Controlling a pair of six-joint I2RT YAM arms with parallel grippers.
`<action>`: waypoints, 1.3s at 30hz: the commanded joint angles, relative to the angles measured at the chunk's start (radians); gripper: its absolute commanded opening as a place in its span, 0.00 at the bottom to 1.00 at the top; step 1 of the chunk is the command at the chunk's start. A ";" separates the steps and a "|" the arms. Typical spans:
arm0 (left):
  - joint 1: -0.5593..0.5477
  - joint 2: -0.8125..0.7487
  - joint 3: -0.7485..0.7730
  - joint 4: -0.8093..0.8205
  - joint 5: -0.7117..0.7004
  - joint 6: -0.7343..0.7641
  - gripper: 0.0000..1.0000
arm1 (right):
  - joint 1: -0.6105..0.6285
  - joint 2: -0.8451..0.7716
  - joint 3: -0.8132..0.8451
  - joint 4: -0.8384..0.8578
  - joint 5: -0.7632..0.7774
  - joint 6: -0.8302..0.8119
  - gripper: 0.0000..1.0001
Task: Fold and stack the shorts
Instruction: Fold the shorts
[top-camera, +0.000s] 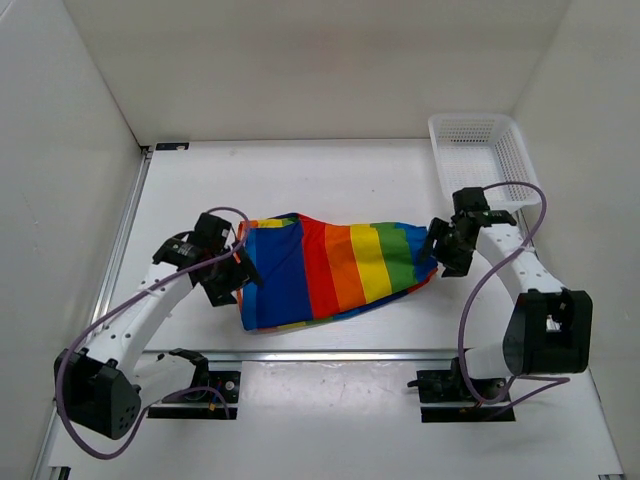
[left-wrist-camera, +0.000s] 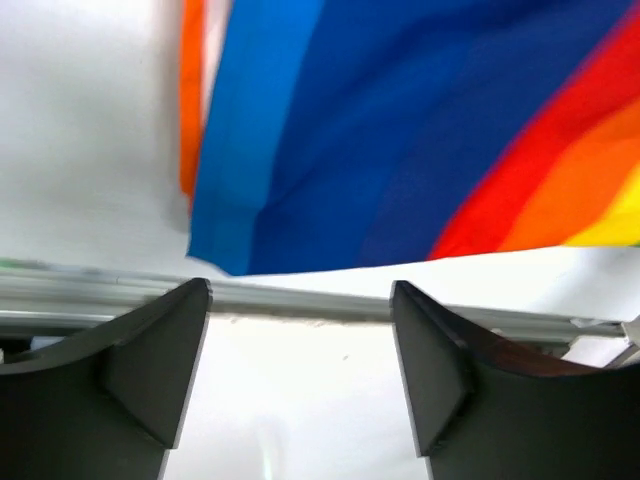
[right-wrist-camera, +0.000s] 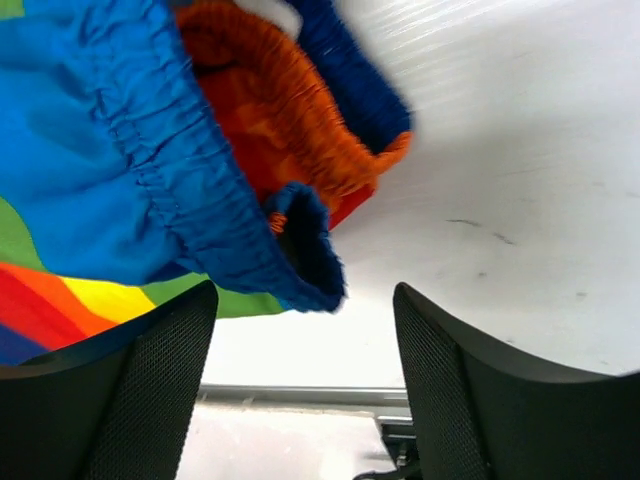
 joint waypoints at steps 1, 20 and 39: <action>-0.002 -0.020 0.106 0.000 -0.069 0.018 0.82 | 0.032 -0.099 0.062 0.014 0.136 0.017 0.73; -0.048 0.515 0.316 0.141 -0.160 0.049 0.45 | 0.217 0.391 0.236 0.103 0.309 0.086 0.26; 0.251 0.610 0.347 0.153 -0.137 0.205 0.48 | 0.479 0.496 0.318 0.115 0.094 0.138 0.49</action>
